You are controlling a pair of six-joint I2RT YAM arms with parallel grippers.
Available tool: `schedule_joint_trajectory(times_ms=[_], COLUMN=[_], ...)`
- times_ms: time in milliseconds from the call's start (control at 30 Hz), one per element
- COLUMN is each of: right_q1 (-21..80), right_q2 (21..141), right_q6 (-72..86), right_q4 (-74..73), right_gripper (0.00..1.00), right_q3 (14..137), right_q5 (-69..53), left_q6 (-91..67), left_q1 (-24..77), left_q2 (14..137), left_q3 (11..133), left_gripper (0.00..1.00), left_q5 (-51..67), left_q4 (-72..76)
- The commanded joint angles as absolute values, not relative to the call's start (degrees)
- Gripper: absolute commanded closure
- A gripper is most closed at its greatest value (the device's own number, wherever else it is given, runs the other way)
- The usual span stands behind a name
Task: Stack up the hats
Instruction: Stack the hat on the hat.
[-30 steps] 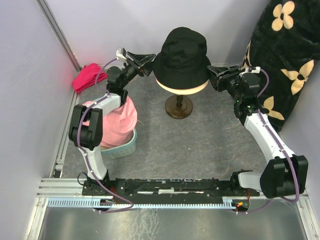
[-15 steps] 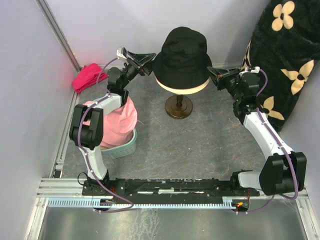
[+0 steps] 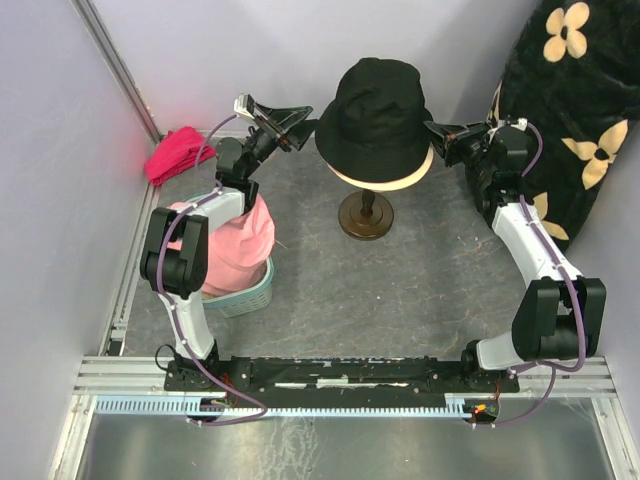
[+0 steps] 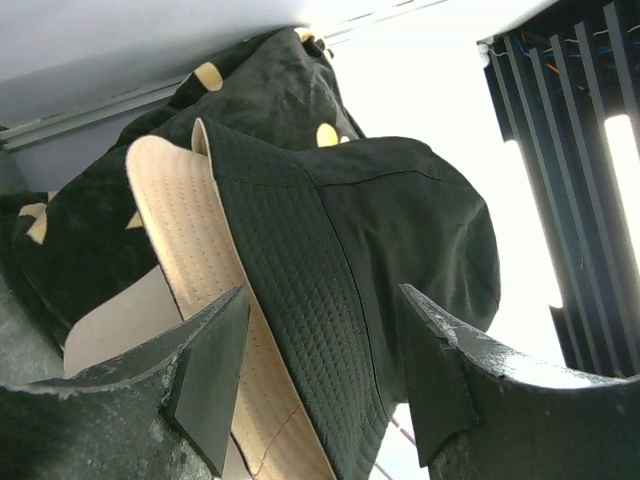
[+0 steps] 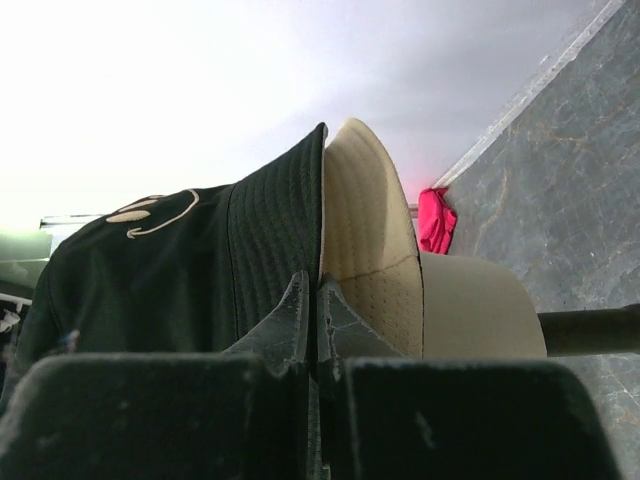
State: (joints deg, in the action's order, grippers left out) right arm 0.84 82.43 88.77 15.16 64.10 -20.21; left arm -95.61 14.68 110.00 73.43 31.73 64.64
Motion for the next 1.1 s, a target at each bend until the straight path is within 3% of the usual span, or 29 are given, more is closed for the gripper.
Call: schedule_joint_trajectory(times_ms=[0,400,767,1067], right_q1=[0.45,0.43,0.40,0.39], right_q2=[83.15,84.24,84.21,84.52], right_q6=[86.75,85.92,85.36,85.41], right_q4=[14.67,13.07,12.84,12.92], right_gripper=[0.98,0.97,0.97,0.97], right_q3=[68.71,71.01,71.06,71.26], right_q5=[-21.72,-23.36,-24.08,-24.47], left_q6=[-99.29,-100.31,-102.34,-104.96], left_q1=[15.63,16.94,19.35,19.51], left_q2=[111.21,111.54,114.64,115.74], left_q3=[73.03,69.68,77.25,78.14], left_gripper=[0.33,0.32,0.32,0.41], left_q5=[32.99,34.54,35.94,34.28], left_q4=[69.37,73.19,73.67,76.55])
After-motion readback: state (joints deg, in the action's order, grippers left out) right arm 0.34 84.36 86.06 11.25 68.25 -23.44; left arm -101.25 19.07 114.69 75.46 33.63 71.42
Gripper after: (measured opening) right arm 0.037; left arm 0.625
